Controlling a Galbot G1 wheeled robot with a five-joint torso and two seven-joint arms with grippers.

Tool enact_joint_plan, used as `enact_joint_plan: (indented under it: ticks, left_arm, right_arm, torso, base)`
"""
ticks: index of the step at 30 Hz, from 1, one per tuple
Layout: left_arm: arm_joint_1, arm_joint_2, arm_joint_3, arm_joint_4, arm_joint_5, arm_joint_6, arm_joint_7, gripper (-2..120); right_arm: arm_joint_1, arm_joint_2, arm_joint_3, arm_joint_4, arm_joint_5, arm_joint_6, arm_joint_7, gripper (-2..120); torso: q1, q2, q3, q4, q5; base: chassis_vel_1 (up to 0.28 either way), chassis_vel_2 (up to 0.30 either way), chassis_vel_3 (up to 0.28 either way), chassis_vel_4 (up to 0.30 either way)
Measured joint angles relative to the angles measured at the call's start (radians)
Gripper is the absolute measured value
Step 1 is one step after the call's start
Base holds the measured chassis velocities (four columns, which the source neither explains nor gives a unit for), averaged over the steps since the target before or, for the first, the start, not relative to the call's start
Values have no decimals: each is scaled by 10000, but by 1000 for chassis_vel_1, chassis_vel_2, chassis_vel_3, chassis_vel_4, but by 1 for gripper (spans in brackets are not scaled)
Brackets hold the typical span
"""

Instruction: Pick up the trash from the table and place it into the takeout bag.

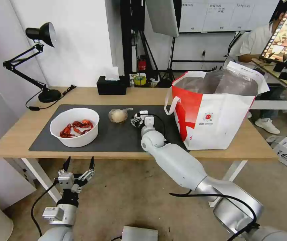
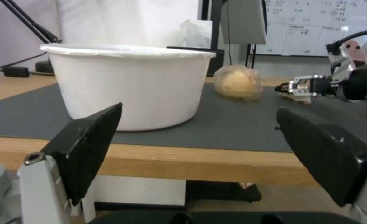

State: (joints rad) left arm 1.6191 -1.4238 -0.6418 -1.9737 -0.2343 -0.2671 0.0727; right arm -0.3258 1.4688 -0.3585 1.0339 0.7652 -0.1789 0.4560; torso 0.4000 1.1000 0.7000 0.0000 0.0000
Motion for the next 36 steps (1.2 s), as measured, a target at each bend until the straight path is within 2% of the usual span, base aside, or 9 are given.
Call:
enact_joint_plan:
  ticks: [1,3,4,7,9,13,14,18,36]
  left_arm:
    - [0,0,0,0,0,0,0,100]
    - [1,-1,-13,10,1,-9,-2,100]
    - [1,-1,-13,10,1,-9,-2,100]
    - [-2,-3,-17,10,1,-11,-6,100]
    - [-6,-3,-18,10,1,-12,-10,100]
    - [-8,-3,-18,13,1,-14,-12,100]
    - [-8,-3,-18,27,1,-14,-12,100]
    - [-13,-2,-16,36,1,-14,-13,100]
    - [-27,141,-38,249,20,-106,-13,100]
  right_arm:
    - [0,0,0,0,0,0,0,61]
    - [5,12,-7,-29,3,3,-2,50]
    - [5,12,-7,-29,3,3,-2,50]
    - [-6,13,-15,-34,3,2,5,39]
    - [-57,-5,-16,-34,3,-13,33,28]
    - [-91,-39,-15,-17,3,-21,53,19]
    - [-107,-77,-10,3,7,-23,60,13]
    - [-126,-149,6,64,41,-28,67,0]
    - [-195,-597,-145,888,718,-226,380,0]
  torso:
    - [0,0,0,0,0]
    - [0,0,0,0,0]
    - [0,0,0,0,0]
    - [0,0,0,0,0]
    - [0,0,0,0,0]
    - [0,0,0,0,0]
    - [0,-1,0,0,0]
    - [0,0,0,0,0]
    - [0,0,0,0,1]
  base:
    - [0,0,0,0]
    - [0,0,0,0]
    - [0,0,0,0]
    - [0,0,0,0]
    - [0,0,0,0]
    - [0,0,0,0]
    - [0,0,0,0]
    - [0,0,0,0]
    - [0,0,0,0]
